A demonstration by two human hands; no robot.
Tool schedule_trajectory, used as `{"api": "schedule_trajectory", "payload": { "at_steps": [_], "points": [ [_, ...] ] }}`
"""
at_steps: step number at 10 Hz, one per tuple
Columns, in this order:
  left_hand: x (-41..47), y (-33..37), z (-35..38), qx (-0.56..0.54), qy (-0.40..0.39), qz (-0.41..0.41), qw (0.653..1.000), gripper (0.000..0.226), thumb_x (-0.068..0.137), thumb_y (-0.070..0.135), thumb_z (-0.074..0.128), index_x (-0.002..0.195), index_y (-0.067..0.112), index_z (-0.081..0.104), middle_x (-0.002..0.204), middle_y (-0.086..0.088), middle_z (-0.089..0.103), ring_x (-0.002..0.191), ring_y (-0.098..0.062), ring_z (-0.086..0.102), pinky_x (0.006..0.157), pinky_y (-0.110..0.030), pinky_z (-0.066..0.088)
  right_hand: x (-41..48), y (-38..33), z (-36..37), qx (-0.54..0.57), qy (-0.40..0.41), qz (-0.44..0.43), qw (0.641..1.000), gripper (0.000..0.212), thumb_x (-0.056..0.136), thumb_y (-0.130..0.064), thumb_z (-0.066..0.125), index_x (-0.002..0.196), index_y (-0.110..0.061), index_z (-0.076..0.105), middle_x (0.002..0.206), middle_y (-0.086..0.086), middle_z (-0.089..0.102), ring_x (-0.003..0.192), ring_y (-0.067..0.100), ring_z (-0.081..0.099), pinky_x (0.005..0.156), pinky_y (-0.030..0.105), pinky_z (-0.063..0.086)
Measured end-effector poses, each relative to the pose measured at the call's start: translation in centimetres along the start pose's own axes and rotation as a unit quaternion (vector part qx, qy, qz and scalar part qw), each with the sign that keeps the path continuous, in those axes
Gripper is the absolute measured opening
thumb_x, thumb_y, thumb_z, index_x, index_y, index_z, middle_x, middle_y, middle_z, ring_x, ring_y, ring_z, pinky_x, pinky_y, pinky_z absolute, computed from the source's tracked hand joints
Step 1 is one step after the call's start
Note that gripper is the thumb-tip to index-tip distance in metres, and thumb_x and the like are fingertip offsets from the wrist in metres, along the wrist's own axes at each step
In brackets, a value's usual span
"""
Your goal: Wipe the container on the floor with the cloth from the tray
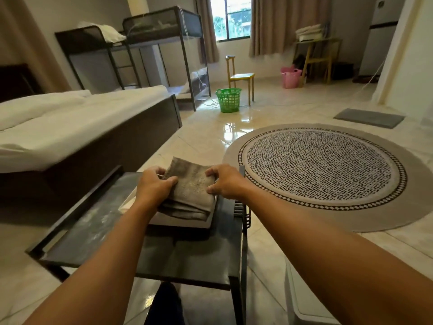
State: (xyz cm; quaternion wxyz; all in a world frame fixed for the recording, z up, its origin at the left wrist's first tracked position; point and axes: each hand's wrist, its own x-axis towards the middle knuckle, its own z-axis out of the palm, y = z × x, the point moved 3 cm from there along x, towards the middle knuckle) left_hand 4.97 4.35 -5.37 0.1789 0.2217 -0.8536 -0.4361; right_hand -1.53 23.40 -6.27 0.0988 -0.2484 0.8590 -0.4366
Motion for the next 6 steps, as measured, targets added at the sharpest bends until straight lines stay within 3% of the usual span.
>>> {"api": "schedule_trajectory", "payload": {
  "at_steps": [1, 2, 3, 4, 5, 6],
  "points": [
    [1.7, -1.2, 0.1, 0.019, -0.007, 0.001, 1.0, 0.016, 0.083, 0.022, 0.077, 0.09, 0.016, 0.064, 0.091, -0.009, 0.071, 0.086, -0.028, 0.068, 0.083, -0.05, 0.058, 1.4, -0.2, 0.8, -0.068, -0.001, -0.013, 0.998, 0.061, 0.079, -0.008, 0.079, 0.136, -0.009, 0.056, 0.131, 0.01, 0.063, 0.114, 0.022, 0.061, 0.092, 0.026, 0.049],
    [2.4, -1.8, 0.7, 0.091, -0.03, 0.026, 0.995, 0.023, 0.085, 0.025, 0.075, 0.102, 0.015, 0.064, 0.1, -0.01, 0.07, 0.092, -0.027, 0.066, 0.087, -0.048, 0.056, 2.1, -0.2, 1.1, -0.139, 0.033, -0.037, 0.989, 0.056, 0.082, -0.013, 0.077, 0.134, -0.016, 0.058, 0.13, 0.009, 0.057, 0.107, 0.02, 0.055, 0.086, 0.027, 0.044],
    [2.7, -1.3, 0.6, 0.236, 0.017, 0.133, 0.962, 0.045, 0.081, 0.032, 0.078, 0.119, 0.012, 0.063, 0.117, -0.01, 0.061, 0.106, -0.028, 0.058, 0.093, -0.047, 0.051, 1.8, -0.5, 1.7, -0.227, 0.036, -0.098, 0.968, 0.039, 0.088, -0.03, 0.069, 0.126, -0.026, 0.063, 0.133, 0.002, 0.051, 0.121, 0.023, 0.046, 0.105, 0.042, 0.038],
    [2.2, -0.3, 1.7, 0.313, -0.079, 0.206, 0.924, 0.04, 0.081, 0.033, 0.077, 0.118, 0.023, 0.067, 0.119, -0.001, 0.063, 0.108, -0.023, 0.058, 0.096, -0.046, 0.047, 1.5, 0.1, 3.2, -0.329, -0.089, -0.106, 0.934, 0.032, 0.095, -0.031, 0.056, 0.126, -0.032, 0.063, 0.131, -0.003, 0.059, 0.125, 0.022, 0.048, 0.107, 0.048, 0.025],
    [0.9, -0.4, 3.9, 0.441, -0.212, 0.19, 0.851, 0.024, 0.084, 0.044, 0.071, 0.106, 0.035, 0.071, 0.101, 0.012, 0.063, 0.105, -0.017, 0.055, 0.097, -0.043, 0.036, 0.6, 0.2, 4.0, -0.338, -0.158, -0.081, 0.924, 0.034, 0.095, -0.029, 0.053, 0.127, -0.03, 0.063, 0.123, 0.001, 0.066, 0.12, 0.025, 0.053, 0.112, 0.053, 0.027],
    [0.6, -0.7, 4.1, 0.405, -0.218, 0.19, 0.867, 0.016, 0.087, 0.043, 0.068, 0.095, 0.031, 0.075, 0.09, 0.011, 0.067, 0.097, -0.016, 0.059, 0.094, -0.045, 0.035, -0.4, -0.7, 2.6, -0.248, -0.108, -0.098, 0.958, 0.033, 0.097, -0.027, 0.056, 0.13, -0.028, 0.061, 0.125, -0.001, 0.067, 0.12, 0.021, 0.055, 0.109, 0.046, 0.036]
  ]
}}
